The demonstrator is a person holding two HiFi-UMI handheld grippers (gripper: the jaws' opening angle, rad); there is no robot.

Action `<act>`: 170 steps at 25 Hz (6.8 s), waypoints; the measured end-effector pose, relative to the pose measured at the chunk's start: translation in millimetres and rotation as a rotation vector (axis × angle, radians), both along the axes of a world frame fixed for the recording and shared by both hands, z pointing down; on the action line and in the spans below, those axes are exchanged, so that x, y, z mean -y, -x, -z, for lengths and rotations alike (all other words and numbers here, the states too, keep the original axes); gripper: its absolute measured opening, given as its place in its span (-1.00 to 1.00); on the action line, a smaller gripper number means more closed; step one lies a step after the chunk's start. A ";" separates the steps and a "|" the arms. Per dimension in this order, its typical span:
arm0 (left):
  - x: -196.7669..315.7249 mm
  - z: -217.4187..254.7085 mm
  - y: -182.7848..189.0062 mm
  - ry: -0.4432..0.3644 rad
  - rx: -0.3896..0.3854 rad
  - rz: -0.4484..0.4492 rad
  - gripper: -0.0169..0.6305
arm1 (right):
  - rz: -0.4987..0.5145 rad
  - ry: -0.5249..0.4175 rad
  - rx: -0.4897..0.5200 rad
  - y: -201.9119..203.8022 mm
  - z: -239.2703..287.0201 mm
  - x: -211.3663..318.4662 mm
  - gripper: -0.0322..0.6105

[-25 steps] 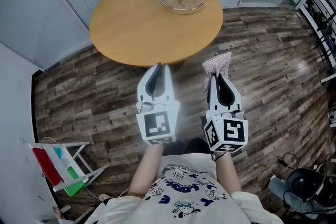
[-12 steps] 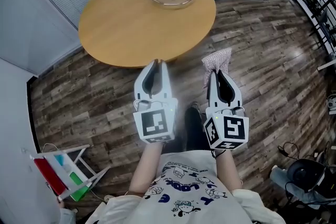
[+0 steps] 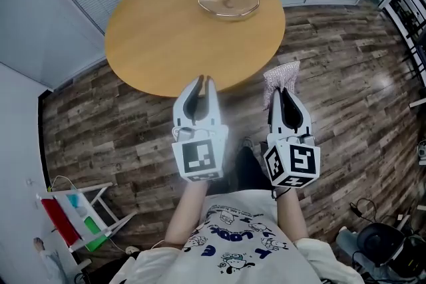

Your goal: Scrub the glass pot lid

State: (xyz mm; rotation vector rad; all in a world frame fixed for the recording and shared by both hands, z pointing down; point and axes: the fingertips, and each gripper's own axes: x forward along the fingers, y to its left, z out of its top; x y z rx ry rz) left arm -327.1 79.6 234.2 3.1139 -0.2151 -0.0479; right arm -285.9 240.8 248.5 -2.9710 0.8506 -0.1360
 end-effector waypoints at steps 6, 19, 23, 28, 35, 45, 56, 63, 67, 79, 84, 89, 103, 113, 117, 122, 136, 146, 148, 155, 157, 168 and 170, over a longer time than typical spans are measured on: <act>4.4 1.5 -42.3 -0.002 0.001 0.030 -0.82 | 0.040 0.001 0.013 -49.6 -0.7 6.0 -0.77; 8.0 -1.3 -128.8 0.027 0.022 0.123 -0.82 | 0.103 0.007 0.022 -151.3 1.0 0.5 -0.77; 11.6 -4.5 -147.6 0.037 0.025 0.150 -0.82 | 0.115 0.004 0.019 -174.7 0.1 0.4 -0.77; 14.3 -11.4 -166.2 0.062 0.035 0.176 -0.82 | 0.122 -0.003 0.031 -197.7 -6.5 -2.5 -0.77; 18.1 -19.5 -184.6 0.094 0.045 0.184 -0.82 | 0.128 -0.002 0.046 -214.1 -13.1 1.9 -0.77; 28.3 -34.2 -216.6 0.198 0.044 0.192 -0.82 | 0.121 0.028 0.049 -242.4 -18.3 5.2 -0.77; 33.9 -43.1 -270.2 0.214 0.050 0.194 -0.82 | 0.116 0.031 0.058 -294.0 -25.0 9.4 -0.77; 45.2 -57.5 -301.7 0.264 0.081 0.228 -0.82 | 0.144 0.051 0.059 -325.6 -26.0 18.1 -0.77; 53.4 -67.6 -316.1 0.297 0.099 0.250 -0.82 | 0.156 0.064 0.064 -347.8 -28.4 22.0 -0.77; 86.1 -89.4 -367.5 0.348 0.147 0.324 -0.81 | 0.214 0.114 0.100 -416.7 -42.7 60.5 -0.77; 93.0 -101.5 -387.3 0.381 0.174 0.343 -0.73 | 0.259 0.146 0.129 -441.8 -52.4 78.5 -0.77; 106.3 -122.0 -397.8 0.428 0.209 0.387 -0.69 | 0.303 0.177 0.161 -463.8 -67.8 101.2 -0.77; 141.1 -169.5 -383.9 0.565 0.285 0.492 -0.51 | 0.432 0.278 0.226 -476.9 -103.1 160.8 -0.77; 137.5 -187.6 -366.5 0.709 0.276 0.496 -0.34 | 0.540 0.308 0.233 -477.7 -109.6 184.4 -0.77; 132.7 -200.0 -362.0 0.769 0.291 0.515 -0.32 | 0.591 0.311 0.244 -479.6 -113.9 192.6 -0.77; 128.5 -213.9 -354.2 0.902 0.244 0.564 -0.30 | 0.698 0.327 0.255 -481.8 -121.8 209.2 -0.77; 125.0 -240.3 -364.1 1.098 0.121 0.678 -0.30 | 0.923 0.398 0.302 -509.9 -148.6 243.0 -0.77; 124.3 -247.8 -361.6 1.293 -0.091 0.706 -0.31 | 1.116 0.466 0.309 -495.9 -162.1 269.4 -0.77; 123.8 -247.2 -362.1 1.311 -0.124 0.704 -0.31 | 1.145 0.482 0.310 -493.1 -164.1 272.0 -0.77; 122.7 -252.7 -359.5 1.353 -0.189 0.696 -0.49 | 1.239 0.531 0.319 -475.4 -176.5 283.8 -0.77; 123.9 -253.5 -358.9 1.364 -0.211 0.687 -0.49 | 1.256 0.542 0.317 -471.2 -179.8 286.7 -0.77; 125.5 -251.0 -359.1 1.376 -0.253 0.669 -0.65 | 1.375 0.675 0.279 -443.4 -193.5 287.3 -0.77; 124.7 -253.0 -359.7 1.377 -0.249 0.658 -0.69 | 1.392 0.695 0.275 -438.0 -197.4 287.3 -0.77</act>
